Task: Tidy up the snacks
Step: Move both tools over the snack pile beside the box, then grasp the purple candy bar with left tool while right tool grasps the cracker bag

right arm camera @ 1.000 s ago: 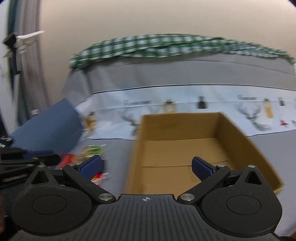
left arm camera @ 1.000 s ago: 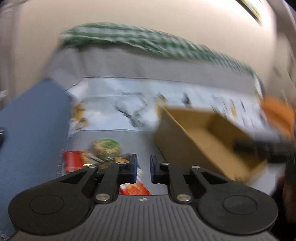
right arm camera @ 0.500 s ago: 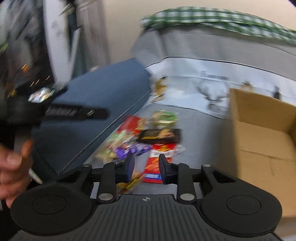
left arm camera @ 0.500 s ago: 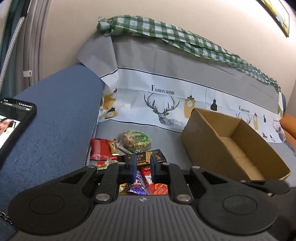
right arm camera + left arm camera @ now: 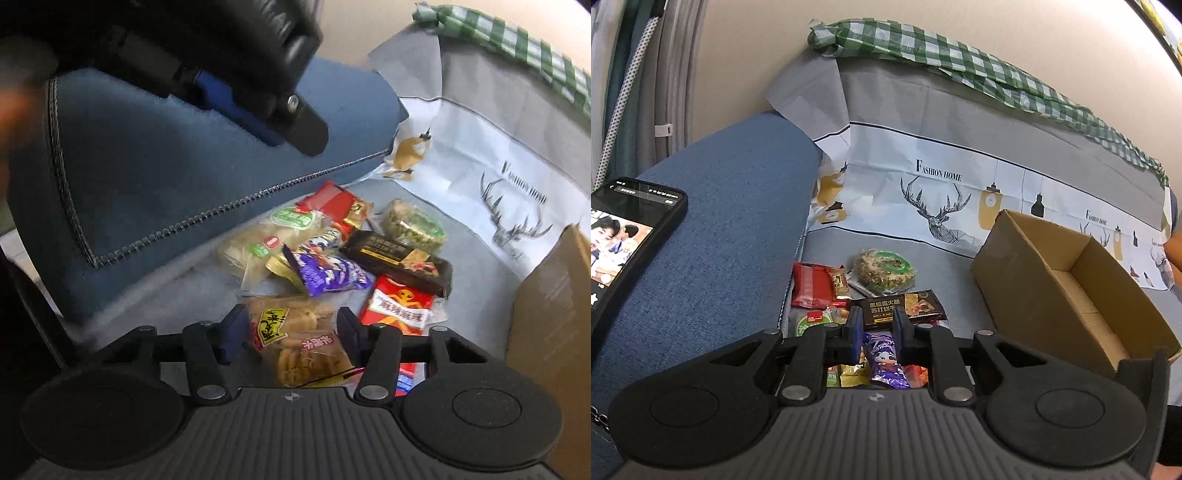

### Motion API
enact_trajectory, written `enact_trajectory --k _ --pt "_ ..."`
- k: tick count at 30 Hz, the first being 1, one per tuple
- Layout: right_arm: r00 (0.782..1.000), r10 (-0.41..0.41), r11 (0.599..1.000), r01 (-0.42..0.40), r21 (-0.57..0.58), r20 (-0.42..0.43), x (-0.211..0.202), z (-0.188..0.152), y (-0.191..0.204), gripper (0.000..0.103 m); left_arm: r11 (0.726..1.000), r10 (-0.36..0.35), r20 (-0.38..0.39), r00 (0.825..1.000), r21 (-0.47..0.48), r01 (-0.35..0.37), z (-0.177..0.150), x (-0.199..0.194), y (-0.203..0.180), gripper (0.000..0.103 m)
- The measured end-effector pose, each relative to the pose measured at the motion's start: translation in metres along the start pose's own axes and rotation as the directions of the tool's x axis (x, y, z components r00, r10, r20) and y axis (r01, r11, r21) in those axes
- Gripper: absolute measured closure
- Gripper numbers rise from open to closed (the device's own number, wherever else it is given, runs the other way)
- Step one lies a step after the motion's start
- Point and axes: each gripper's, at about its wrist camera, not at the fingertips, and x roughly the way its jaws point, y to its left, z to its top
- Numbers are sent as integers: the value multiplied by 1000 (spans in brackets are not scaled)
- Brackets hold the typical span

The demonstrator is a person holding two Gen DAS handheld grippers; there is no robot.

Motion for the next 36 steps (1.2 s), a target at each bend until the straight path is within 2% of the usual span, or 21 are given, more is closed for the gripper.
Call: enact_trajectory --k 5,8,11,15,18,21,23,25,29,34,36 --pt "1000 9 995 -8 98 -9 -24 -10 -19 56 1000 5 -38 999 0 -5 -5 8 -1 81" --pt "998 14 988 -5 154 -54 -42 -17 -28 56 1000 -12 -119 993 4 12 -5 23 -4 81" --pt "998 31 978 -21 205 -46 -70 -25 -34 56 998 -60 -207 977 6 62 -6 40 -7 81" --pt "996 65 970 -50 239 -55 -78 -36 -32 56 993 -115 -318 941 -38 108 -8 68 -7 81" --pt "996 57 970 -40 241 -63 -70 -38 -29 56 996 -86 -325 942 -42 77 -7 82 -11 81" --pt "996 46 963 -23 269 -80 -57 -39 -33 55 998 -52 -341 939 7 58 -9 95 -22 81" --pt "997 48 955 -26 295 -67 -54 -39 -38 54 999 20 -350 936 32 -9 -11 104 -26 81" --pt "996 54 948 -29 316 -70 -50 -40 -43 52 998 56 -362 930 24 -50 -12 112 -25 81" --pt "991 72 940 -31 340 -109 -43 -44 -46 41 998 46 -404 914 -15 -56 -14 125 -20 81" --pt "988 89 933 -38 358 -128 -36 -47 -50 35 998 61 -460 886 9 -64 -20 138 -23 77" --pt "986 91 935 -35 352 -143 -32 -47 -48 35 997 76 -454 888 35 -68 -21 138 -27 77"
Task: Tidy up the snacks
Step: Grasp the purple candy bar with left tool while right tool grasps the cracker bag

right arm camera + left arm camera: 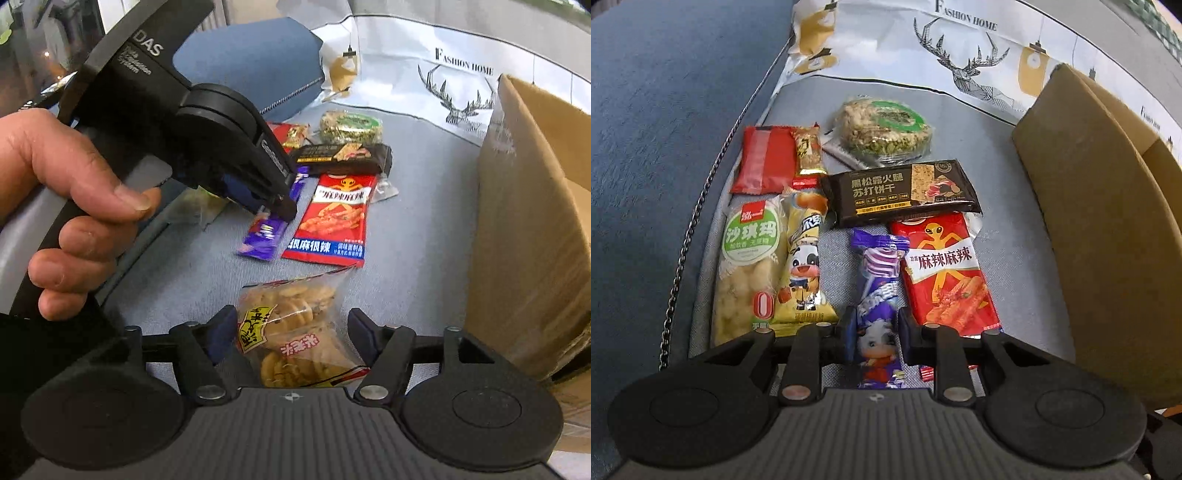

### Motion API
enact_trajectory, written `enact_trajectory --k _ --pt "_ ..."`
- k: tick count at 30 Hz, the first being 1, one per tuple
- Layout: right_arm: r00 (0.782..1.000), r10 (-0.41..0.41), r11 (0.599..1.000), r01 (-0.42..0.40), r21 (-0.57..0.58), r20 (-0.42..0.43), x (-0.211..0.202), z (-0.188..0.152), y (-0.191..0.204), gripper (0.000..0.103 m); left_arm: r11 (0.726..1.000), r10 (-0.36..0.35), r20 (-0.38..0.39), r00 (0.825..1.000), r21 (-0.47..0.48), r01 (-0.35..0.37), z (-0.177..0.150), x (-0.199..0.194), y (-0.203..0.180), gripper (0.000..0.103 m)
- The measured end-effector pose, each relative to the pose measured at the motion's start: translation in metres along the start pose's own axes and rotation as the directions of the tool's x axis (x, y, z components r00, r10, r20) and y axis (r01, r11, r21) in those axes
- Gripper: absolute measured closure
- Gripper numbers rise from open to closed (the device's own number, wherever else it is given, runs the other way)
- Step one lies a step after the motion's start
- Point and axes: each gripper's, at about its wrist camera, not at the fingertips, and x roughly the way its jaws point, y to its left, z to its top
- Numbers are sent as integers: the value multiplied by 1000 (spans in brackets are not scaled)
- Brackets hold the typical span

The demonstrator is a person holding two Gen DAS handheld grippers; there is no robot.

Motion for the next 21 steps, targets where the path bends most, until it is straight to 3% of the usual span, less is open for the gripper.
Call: enact_trajectory --k 5,11,14,17,21 --pt "999 -17 999 16 -45 -28 6 -4 6 42 1000 18 19 1000 23 -18 -2 -3 -4 86" --pt "1000 -27 998 27 -52 8 -1 -4 4 50 998 -50 54 997 52 47 -8 -23 -2 86" --pt "999 -11 1000 13 -29 46 -10 -2 1 51 992 -94 4 996 86 94 -12 -31 -3 87" --pt "1000 -6 1000 7 -28 26 -9 -2 1 51 989 -59 -87 994 133 71 -20 -36 -8 86" --pt "1000 -14 999 14 -33 7 -5 0 2 51 983 -34 -112 993 176 54 -29 -40 -13 86"
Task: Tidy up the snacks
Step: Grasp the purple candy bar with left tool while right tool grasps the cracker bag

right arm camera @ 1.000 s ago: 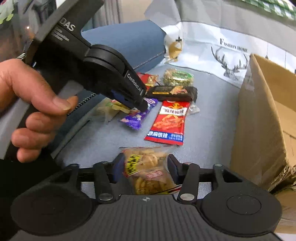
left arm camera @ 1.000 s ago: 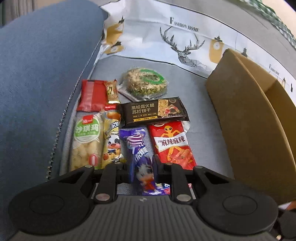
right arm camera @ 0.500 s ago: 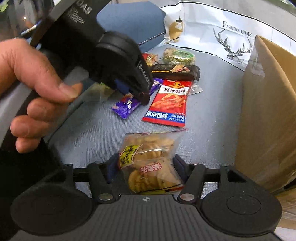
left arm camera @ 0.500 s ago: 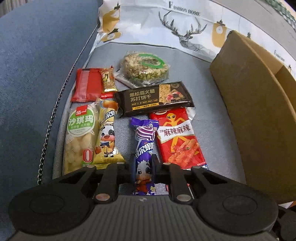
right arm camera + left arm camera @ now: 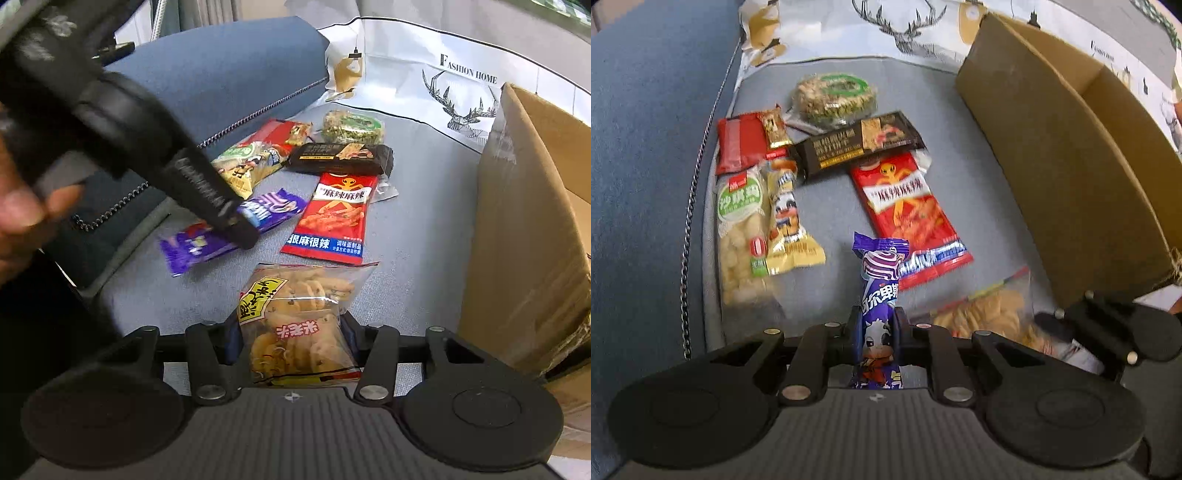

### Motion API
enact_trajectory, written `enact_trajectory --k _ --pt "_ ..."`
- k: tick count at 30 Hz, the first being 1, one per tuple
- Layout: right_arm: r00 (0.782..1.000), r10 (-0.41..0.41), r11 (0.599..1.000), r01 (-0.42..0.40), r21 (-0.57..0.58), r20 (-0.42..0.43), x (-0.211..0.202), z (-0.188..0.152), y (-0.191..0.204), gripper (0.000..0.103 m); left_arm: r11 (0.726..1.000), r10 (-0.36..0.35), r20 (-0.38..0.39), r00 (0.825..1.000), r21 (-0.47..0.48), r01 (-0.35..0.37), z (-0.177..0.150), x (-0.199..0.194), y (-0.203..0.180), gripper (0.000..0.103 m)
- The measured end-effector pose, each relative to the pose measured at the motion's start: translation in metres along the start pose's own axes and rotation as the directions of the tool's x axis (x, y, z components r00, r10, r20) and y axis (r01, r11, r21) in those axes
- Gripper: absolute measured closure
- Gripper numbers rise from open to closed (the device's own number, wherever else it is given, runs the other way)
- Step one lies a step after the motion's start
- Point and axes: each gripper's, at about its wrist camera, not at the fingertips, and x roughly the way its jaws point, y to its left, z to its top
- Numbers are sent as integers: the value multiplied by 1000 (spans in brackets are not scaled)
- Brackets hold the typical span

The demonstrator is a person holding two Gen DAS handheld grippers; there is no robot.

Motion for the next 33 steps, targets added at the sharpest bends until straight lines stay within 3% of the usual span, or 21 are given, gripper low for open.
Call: enact_trajectory --k 7,14,25,33 --pt "999 2 1000 -1 22 -39 7 -1 -4 50 997 22 -19 1000 -74 -23 2 13 5 85" --pt "999 1 999 0 34 -42 9 -2 -5 49 999 12 -65 998 -34 -15 6 22 1 85" --pt "999 -14 1000 15 15 -47 9 -4 -4 50 999 19 -52 998 -44 -22 5 19 2 86" --pt "1000 -29 999 30 20 -10 2 -5 -6 54 998 8 -3 1000 -60 -8 2 8 4 87"
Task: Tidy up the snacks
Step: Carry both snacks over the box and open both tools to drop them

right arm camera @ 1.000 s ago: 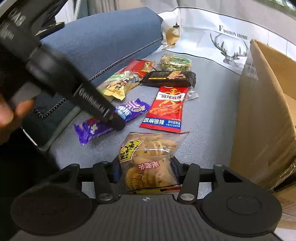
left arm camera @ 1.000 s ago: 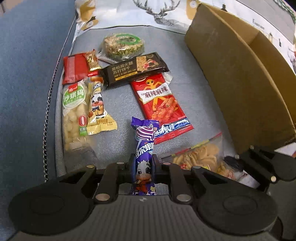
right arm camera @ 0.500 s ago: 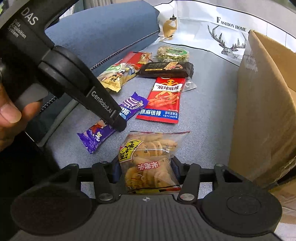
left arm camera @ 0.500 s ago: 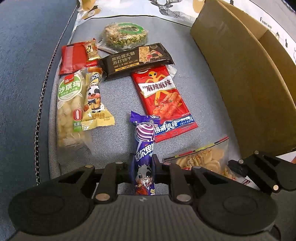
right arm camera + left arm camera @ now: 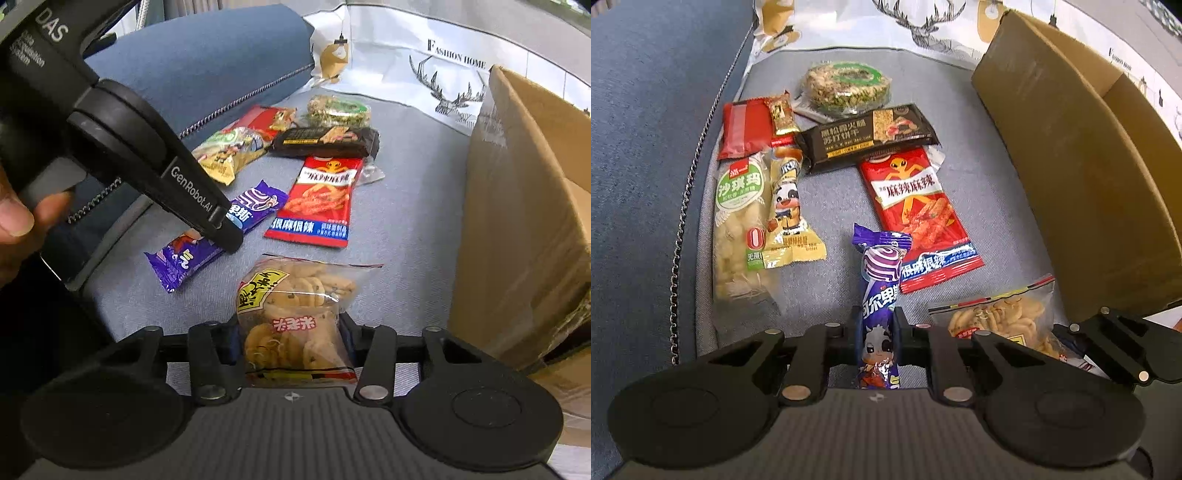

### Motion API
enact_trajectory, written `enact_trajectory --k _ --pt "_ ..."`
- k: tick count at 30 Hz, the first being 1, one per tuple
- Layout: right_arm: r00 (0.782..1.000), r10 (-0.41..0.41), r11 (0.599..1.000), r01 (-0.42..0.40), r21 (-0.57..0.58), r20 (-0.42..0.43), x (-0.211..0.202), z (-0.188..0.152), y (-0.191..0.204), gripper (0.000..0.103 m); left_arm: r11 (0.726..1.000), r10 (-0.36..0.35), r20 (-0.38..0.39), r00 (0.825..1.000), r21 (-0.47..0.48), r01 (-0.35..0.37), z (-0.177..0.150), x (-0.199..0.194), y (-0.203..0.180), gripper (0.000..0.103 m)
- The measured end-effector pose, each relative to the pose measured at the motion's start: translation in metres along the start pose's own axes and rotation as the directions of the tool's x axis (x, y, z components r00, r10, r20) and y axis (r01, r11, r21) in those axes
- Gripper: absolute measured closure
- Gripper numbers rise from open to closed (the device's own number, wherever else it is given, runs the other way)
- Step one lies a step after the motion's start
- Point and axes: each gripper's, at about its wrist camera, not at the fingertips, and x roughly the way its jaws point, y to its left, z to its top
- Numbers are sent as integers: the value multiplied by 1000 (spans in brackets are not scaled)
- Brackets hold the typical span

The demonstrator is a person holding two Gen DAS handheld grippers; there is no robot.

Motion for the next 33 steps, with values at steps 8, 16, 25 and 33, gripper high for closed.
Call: enact_trajectory --k 8,16,25,33 --pt "998 -7 1000 7 1 62 -19 1 1 54 1000 -6 66 998 -1 6 -4 -14 -1 87" --pt "989 -13 1000 13 3 145 -39 3 1 54 1000 -10 143 990 -6 11 -10 -30 0 87" --pt "966 -21 999 31 -38 256 -73 11 6 54 997 -69 302 951 -1 73 -20 -58 1 87" --pt "897 -26 998 48 -38 442 -129 13 -28 54 993 -95 442 892 -18 115 -27 -80 6 87"
